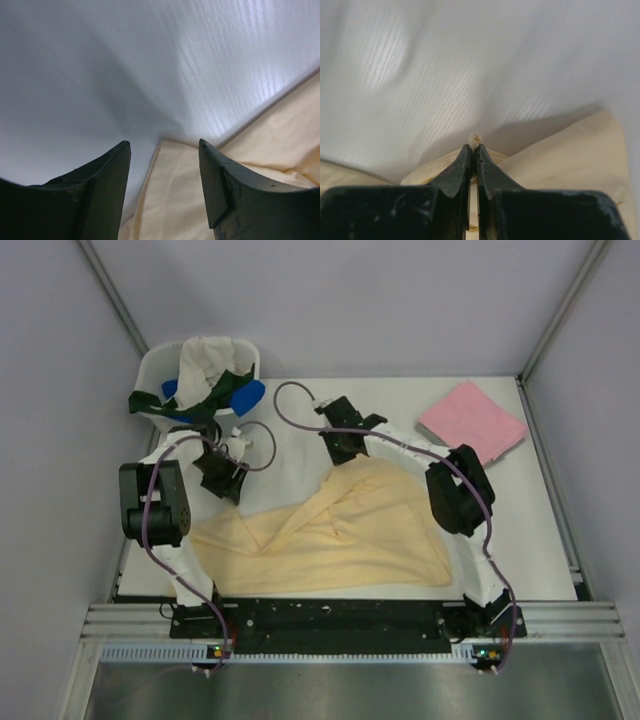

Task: Fold and stack the t-shirts
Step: Grap the side of the flattened tshirt furthest away from the robot with both arms

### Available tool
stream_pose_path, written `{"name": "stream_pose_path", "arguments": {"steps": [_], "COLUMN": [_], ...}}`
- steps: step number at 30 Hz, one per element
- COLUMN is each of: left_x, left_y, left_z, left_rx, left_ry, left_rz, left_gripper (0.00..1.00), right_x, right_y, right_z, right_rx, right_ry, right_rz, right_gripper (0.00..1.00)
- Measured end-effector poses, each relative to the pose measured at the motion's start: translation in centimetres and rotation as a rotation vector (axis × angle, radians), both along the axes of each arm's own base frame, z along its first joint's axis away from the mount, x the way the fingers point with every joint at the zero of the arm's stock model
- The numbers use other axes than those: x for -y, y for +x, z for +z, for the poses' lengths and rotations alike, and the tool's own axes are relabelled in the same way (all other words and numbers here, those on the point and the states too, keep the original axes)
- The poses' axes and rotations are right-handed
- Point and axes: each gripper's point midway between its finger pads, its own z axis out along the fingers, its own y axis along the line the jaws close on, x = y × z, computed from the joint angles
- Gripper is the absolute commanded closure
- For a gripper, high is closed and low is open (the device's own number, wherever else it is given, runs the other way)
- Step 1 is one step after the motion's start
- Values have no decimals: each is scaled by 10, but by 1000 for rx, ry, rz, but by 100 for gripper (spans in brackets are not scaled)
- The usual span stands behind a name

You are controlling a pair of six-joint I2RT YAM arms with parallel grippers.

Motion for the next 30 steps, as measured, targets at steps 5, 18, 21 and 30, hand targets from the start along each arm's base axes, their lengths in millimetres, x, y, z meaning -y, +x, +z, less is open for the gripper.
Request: {"name": "stream_pose_path", "arguments": {"steps": [5,18,21,30], "left_x": [2,7,7,-5], "left_y": [-7,-33,-30,-11], "left_z": [-16,-19,-13,75], "left_rx": [-86,-204,-181,109], "left_ry": [25,-2,0,16], "left_rz": [-2,-6,-4,42], "left_gripper": [48,100,100,100], "right_x": [1,21,32,69], "right_y": [2,-6,-12,-70], "right_z": [42,46,51,87], "right_rx": [57,52,54,83], "right_ry": [61,59,57,94], "right_rz": [-9,-37,-46,-49], "right_gripper": [100,100,100,100]}}
